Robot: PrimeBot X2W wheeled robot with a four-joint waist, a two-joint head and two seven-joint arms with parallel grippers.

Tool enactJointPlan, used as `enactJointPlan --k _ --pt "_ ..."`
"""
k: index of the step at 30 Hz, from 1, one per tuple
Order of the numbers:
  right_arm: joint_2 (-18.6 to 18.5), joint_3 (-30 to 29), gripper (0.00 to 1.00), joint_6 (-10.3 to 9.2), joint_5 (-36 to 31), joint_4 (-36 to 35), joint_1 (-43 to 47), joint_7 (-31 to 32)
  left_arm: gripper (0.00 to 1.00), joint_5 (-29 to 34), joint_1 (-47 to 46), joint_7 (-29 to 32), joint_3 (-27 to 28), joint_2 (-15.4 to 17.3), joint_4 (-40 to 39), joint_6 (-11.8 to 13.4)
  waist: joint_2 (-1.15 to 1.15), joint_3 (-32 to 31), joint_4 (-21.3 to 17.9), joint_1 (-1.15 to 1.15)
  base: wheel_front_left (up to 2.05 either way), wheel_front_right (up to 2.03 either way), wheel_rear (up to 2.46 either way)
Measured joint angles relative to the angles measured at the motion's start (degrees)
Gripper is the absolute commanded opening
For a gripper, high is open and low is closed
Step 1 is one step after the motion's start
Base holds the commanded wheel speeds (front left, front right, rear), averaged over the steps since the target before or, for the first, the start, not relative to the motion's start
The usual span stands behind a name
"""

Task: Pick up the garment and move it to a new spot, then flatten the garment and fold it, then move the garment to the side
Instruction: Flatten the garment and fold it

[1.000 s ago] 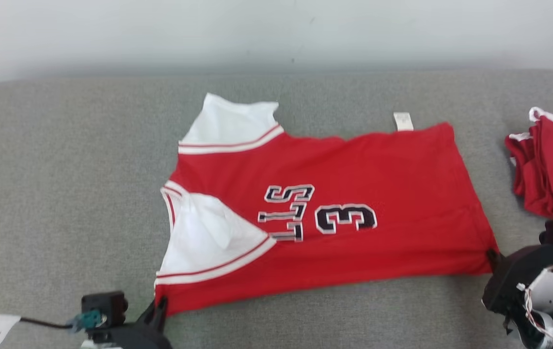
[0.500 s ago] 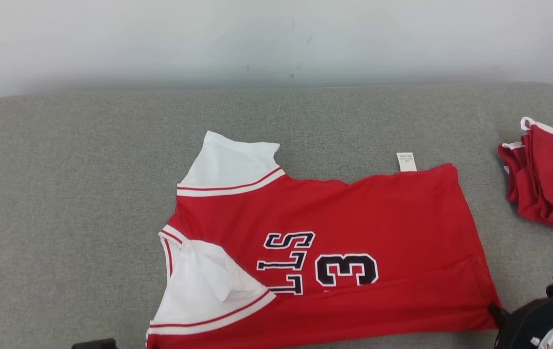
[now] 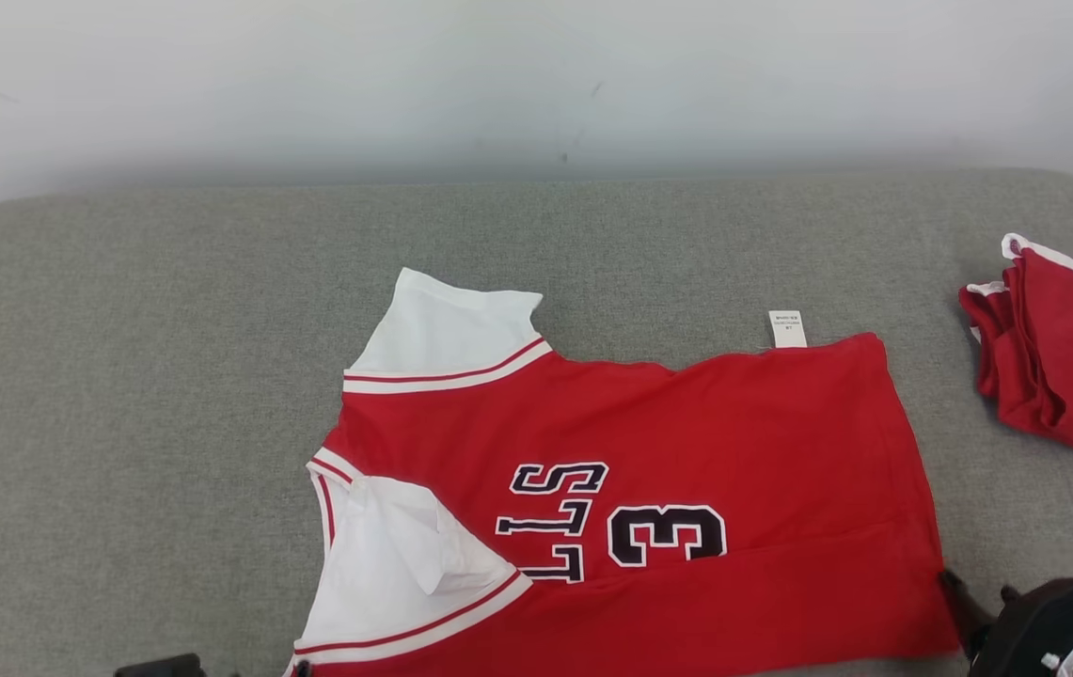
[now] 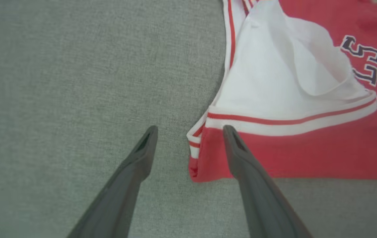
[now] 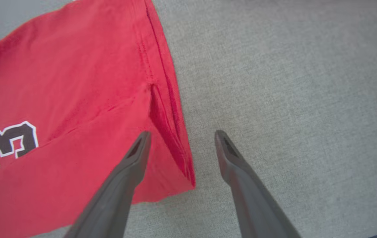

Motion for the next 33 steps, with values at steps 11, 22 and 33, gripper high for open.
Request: enactJointPlan --k 11,22,33 --pt "0.0 4.6 1.0 0.0 -2.4 -4.4 -6.3 -2.5 1.0 3.6 -10.6 -3.9 0.8 -0.4 2.4 -4.4 0.0 1.8 0.3 0.0 0.0 0.0 0.0" --pt "-1.5 14.7 1.0 0.0 -8.7 -1.3 -27.5 0.6 1.0 6.6 -40.0 8.8 -1.6 -1.5 15.7 -12.7 0.01 10.7 -1.8 0.02 0.0 0.0 0.0" --pt "-2.7 20.7 1.0 0.0 -7.4 1.7 -35.5 -1.4 1.0 8.4 -55.9 17.7 -3.4 -1.1 28.3 -16.7 0.01 18.5 -7.3 0.02 0.0 0.0 0.0"
